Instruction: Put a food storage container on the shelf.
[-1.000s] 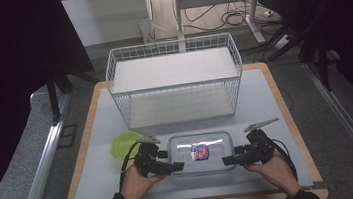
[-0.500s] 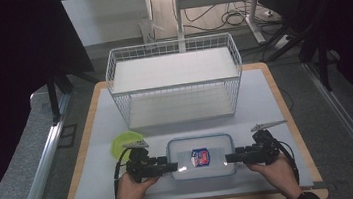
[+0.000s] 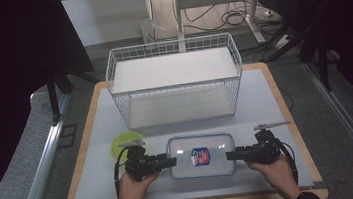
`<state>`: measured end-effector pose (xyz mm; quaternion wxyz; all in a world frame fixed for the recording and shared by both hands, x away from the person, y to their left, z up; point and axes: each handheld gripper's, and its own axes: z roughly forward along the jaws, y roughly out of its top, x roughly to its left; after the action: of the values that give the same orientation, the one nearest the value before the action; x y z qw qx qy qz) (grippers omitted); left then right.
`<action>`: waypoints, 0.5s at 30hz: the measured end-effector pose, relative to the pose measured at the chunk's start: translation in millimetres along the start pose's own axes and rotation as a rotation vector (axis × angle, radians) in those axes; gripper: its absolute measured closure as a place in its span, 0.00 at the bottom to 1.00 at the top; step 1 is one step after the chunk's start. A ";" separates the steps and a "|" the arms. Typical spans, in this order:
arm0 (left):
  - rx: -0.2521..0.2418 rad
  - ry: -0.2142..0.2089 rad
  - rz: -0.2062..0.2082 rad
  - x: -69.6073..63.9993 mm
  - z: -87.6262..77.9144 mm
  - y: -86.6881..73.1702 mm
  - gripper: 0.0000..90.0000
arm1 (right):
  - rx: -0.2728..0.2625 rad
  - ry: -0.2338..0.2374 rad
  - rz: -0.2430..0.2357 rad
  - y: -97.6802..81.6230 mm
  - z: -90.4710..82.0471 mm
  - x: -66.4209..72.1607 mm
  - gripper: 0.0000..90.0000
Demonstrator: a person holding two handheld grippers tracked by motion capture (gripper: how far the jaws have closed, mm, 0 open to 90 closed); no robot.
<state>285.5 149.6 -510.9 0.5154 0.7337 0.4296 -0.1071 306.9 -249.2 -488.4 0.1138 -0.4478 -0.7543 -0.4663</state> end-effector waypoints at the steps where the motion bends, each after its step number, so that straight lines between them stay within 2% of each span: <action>1: 0.004 0.022 0.015 -2.6 0.1 0.8 0.54 | -0.017 -0.007 0.003 0.1 -0.3 2.0 0.59; 2: 0.004 0.022 0.015 -2.6 0.1 0.8 0.54 | -0.017 -0.007 0.003 0.1 -0.3 2.0 0.59; 3: 0.007 0.046 0.033 -6.2 0.2 1.8 0.54 | -0.024 -0.015 -0.001 0.4 -0.6 3.5 0.59; 5: 0.006 0.059 0.034 -8.2 0.8 2.3 0.54 | -0.032 -0.026 -0.010 0.3 -0.6 5.0 0.59; 10: 0.001 0.074 0.042 -10.2 1.3 3.0 0.54 | -0.046 -0.044 -0.029 0.8 -0.4 6.8 0.59; 15: -0.027 0.087 0.078 -17.7 -7.0 10.9 0.54 | -0.081 -0.046 -0.068 7.0 -4.4 13.5 0.59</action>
<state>280.8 145.2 -490.0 0.5097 0.7469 0.4241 -0.0493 303.6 -243.9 -473.9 0.0625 -0.4368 -0.7521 -0.4895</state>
